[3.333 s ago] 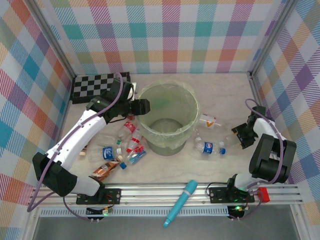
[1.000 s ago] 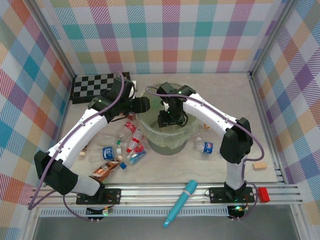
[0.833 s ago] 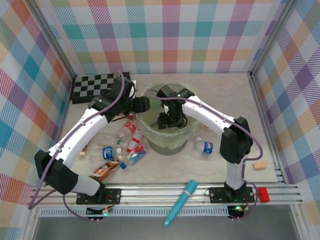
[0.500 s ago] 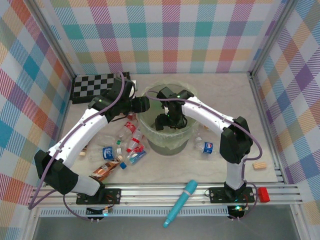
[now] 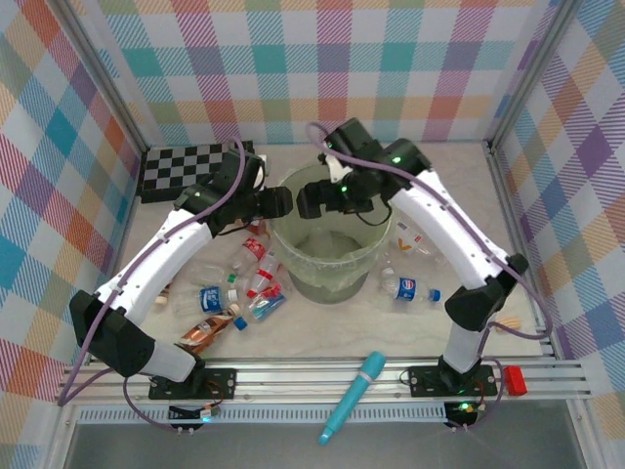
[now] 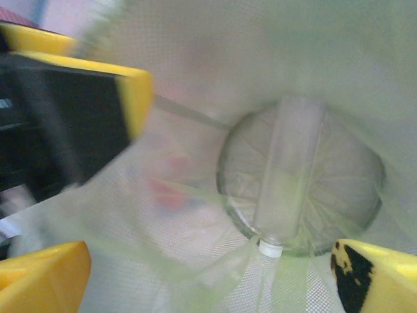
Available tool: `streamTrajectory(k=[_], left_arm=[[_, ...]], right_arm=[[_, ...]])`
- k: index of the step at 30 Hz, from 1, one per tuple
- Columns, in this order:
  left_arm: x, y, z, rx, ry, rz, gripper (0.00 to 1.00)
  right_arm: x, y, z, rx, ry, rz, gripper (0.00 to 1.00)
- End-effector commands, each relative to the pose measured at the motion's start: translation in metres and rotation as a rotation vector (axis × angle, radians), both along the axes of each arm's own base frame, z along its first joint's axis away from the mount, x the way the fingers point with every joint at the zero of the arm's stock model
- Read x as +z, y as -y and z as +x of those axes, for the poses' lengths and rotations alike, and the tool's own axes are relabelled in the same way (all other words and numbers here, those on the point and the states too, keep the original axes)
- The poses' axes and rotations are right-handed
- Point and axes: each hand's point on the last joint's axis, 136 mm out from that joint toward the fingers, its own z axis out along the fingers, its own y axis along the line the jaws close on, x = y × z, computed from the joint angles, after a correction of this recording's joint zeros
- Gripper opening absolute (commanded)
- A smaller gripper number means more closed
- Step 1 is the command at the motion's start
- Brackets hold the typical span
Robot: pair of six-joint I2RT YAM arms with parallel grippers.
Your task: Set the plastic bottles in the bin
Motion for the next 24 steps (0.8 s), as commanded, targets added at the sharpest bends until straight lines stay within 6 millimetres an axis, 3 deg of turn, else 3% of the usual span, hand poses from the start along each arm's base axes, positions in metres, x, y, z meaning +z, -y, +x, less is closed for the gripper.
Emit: streamTrajectory(k=[1,7,13,16,18,21,24], left_arm=[[-0.008,-0.002,-0.006,-0.012,-0.018,0.056,0.61],[-0.010,-0.003,-0.006,-0.012,-0.015,0.067,0.60],[-0.010,-0.003,-0.007,-0.020,-0.013,0.068,0.60],[-0.008,-0.003,-0.007,-0.025,-0.011,0.063,0.61],[-0.006,-0.003,-0.009,-0.024,-0.006,0.060,0.60],[-0.002,-0.004,-0.010,-0.023,0.002,0.053,0.61],[-0.002,-0.004,-0.011,-0.023,-0.003,0.055,0.61]], right_arm=[[0.033,0.032,-0.020,0.020,0.029,-0.016,0.96],[0.054,0.087,-0.002,-0.130,0.073,0.004,0.95],[0.030,0.162,0.053,-0.400,0.001,0.070,0.93],[0.003,0.185,0.089,-0.463,-0.022,0.097,0.93],[-0.028,0.197,0.116,-0.493,-0.040,0.079,0.94],[-0.073,0.199,0.145,-0.491,-0.106,0.056,0.94],[-0.111,0.187,0.168,-0.471,-0.171,0.078,0.94]])
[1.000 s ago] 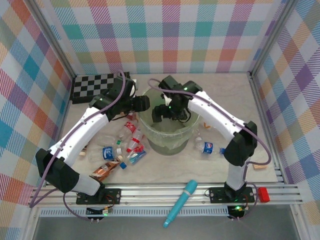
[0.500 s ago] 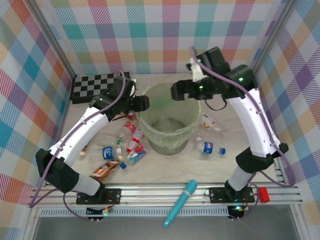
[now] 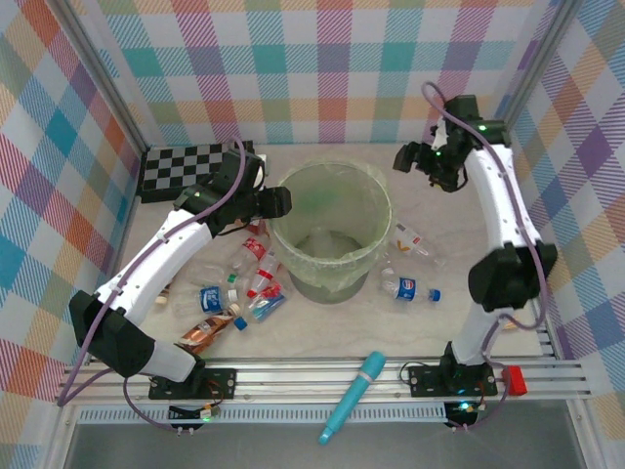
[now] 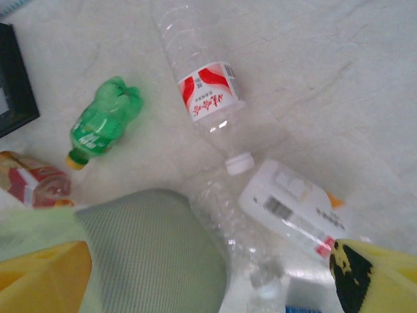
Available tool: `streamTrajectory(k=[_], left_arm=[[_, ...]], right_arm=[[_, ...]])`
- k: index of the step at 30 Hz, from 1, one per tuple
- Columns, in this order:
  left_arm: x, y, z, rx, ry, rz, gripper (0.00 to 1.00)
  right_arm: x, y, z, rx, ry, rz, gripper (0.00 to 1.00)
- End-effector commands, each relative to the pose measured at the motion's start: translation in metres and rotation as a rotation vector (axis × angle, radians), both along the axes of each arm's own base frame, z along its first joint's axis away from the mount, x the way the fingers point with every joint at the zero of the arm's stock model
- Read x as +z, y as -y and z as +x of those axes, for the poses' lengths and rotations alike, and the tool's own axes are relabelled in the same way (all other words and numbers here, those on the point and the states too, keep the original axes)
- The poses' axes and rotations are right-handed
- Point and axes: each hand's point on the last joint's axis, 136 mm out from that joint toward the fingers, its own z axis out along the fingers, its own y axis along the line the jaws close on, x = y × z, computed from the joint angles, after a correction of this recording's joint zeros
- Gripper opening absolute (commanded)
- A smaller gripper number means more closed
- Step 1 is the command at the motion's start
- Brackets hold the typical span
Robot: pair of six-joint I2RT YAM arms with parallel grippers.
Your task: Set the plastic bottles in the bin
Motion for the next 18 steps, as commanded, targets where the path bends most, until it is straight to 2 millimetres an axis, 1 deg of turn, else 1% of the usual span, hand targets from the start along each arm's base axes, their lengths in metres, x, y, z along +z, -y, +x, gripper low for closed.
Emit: streamTrajectory(k=[1,2,4,7,9,14,16,18], left_arm=[[-0.004,-0.001,-0.012,-0.021,-0.022,0.030,0.61],[-0.004,0.000,-0.012,-0.020,-0.021,0.028,0.61],[-0.005,0.000,-0.011,-0.021,-0.021,0.023,0.61],[-0.006,0.002,-0.009,-0.023,-0.025,0.021,0.60],[-0.007,0.003,-0.008,-0.022,-0.027,0.025,0.61],[-0.008,0.002,-0.007,-0.019,-0.023,0.026,0.60],[-0.010,0.002,-0.007,-0.019,-0.025,0.031,0.61],[-0.012,0.002,-0.007,-0.022,-0.030,0.036,0.61]], right_arm=[[-0.032,-0.019,0.031,0.053,0.006,0.057,0.94],[-0.048,-0.019,0.038,0.048,-0.015,0.051,0.93],[-0.069,-0.020,0.050,0.036,-0.047,0.055,0.93],[-0.093,-0.030,0.064,0.041,-0.066,0.068,0.93],[-0.105,-0.037,0.069,0.049,-0.090,0.085,0.93],[-0.123,-0.053,0.075,0.064,-0.116,0.109,0.95],[-0.128,-0.057,0.077,0.059,-0.122,0.114,0.99],[-0.136,-0.059,0.080,0.048,-0.140,0.111,0.99]])
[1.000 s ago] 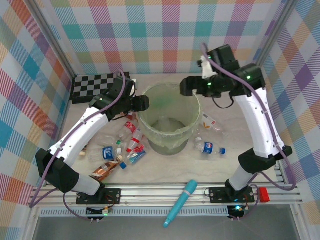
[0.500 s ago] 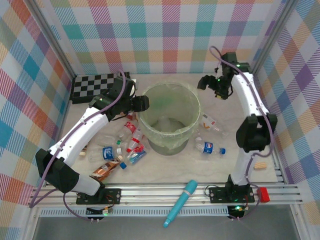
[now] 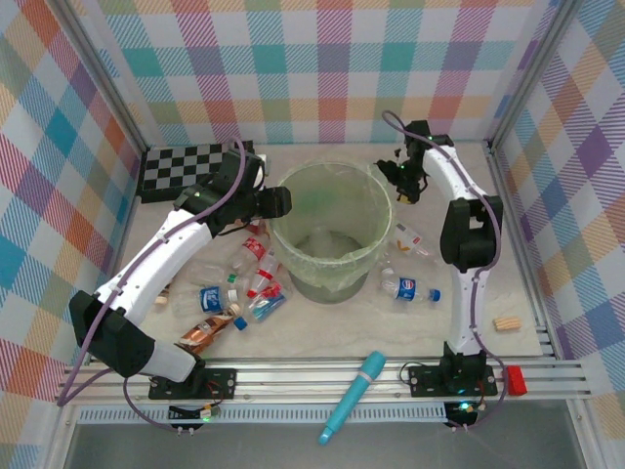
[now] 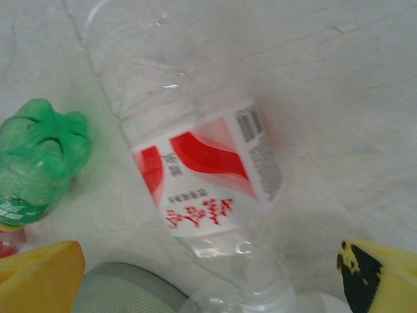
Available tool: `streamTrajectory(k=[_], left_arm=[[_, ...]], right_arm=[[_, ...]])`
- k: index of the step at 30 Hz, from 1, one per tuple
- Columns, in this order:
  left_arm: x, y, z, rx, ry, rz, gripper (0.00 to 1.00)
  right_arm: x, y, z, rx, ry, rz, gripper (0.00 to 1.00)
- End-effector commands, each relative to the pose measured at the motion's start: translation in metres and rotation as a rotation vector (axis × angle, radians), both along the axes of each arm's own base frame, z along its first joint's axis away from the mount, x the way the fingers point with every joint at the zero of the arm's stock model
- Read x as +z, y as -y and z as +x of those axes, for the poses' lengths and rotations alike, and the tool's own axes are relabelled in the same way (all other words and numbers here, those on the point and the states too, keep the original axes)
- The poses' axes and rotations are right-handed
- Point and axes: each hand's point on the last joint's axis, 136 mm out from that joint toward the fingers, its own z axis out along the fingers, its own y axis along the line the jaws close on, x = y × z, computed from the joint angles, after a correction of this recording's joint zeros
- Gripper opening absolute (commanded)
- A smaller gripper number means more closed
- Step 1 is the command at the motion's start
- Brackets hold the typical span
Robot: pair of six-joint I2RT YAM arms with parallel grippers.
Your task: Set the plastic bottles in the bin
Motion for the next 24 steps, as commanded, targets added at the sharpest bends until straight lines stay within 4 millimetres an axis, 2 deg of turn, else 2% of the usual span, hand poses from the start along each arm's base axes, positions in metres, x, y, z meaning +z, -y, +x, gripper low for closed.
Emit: streamTrajectory(k=[1,7,12,24], left_arm=[[-0.013,0.002,-0.007,-0.022,-0.031,0.037,0.61],[-0.013,0.005,-0.006,-0.032,-0.029,0.026,0.62],[-0.010,0.004,-0.007,-0.030,-0.018,0.021,0.63],[-0.012,-0.001,-0.012,-0.018,-0.012,0.024,0.63]], right_arm=[[-0.005,-0.012,0.010,-0.010,-0.002,0.024,1.00],[-0.033,-0.012,0.011,-0.035,-0.070,-0.027,1.00],[-0.044,-0.009,0.011,-0.054,-0.084,-0.075,0.95],[-0.054,0.013,0.007,-0.085,-0.103,-0.154,0.64]])
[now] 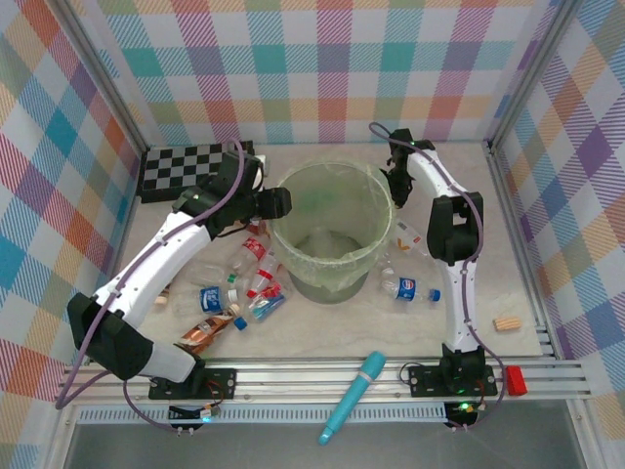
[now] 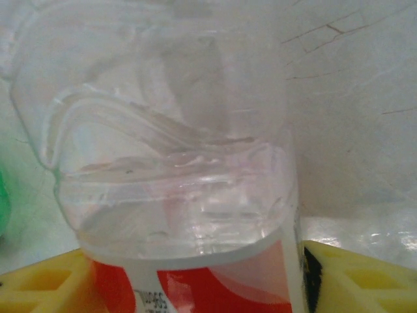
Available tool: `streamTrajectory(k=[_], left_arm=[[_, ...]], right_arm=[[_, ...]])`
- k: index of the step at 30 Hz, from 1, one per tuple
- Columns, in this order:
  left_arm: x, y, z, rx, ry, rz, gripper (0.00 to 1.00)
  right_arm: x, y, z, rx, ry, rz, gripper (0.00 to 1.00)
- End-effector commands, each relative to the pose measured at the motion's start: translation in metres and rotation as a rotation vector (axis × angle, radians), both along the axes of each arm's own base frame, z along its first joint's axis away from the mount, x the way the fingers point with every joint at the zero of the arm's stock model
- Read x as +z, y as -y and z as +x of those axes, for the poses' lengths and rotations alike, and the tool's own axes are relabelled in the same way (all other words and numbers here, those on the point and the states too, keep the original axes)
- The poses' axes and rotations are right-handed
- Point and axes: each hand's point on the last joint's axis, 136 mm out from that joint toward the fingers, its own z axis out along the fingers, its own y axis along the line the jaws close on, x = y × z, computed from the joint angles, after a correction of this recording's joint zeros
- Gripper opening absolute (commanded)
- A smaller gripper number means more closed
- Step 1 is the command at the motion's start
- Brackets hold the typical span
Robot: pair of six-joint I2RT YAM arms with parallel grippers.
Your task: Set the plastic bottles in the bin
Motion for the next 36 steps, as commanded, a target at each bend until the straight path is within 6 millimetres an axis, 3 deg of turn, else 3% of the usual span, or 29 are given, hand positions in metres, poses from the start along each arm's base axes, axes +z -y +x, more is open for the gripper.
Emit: streamTrajectory(k=[1,7,12,19,25,36], left_arm=[[-0.012,-0.001,-0.011,-0.014,-0.027,0.031,0.63],[-0.011,-0.001,-0.010,-0.014,-0.023,0.032,0.63],[-0.010,0.002,-0.010,-0.028,-0.028,0.026,0.63],[-0.012,0.005,-0.009,-0.038,-0.035,0.021,0.63],[-0.012,0.005,-0.008,-0.044,-0.035,0.032,0.63],[-0.012,0.005,-0.011,-0.060,-0.033,0.038,0.63]], right_arm=[[0.000,0.012,-0.005,-0.016,-0.016,-0.040,0.63],[0.015,0.015,0.003,-0.031,0.026,-0.025,0.60],[0.058,0.018,0.014,-0.012,0.098,0.008,0.58],[0.124,0.026,0.010,0.018,0.195,0.007,0.58],[0.183,0.028,-0.012,0.088,0.258,0.014,0.58],[0.272,0.039,-0.075,0.119,0.363,-0.011,0.57]])
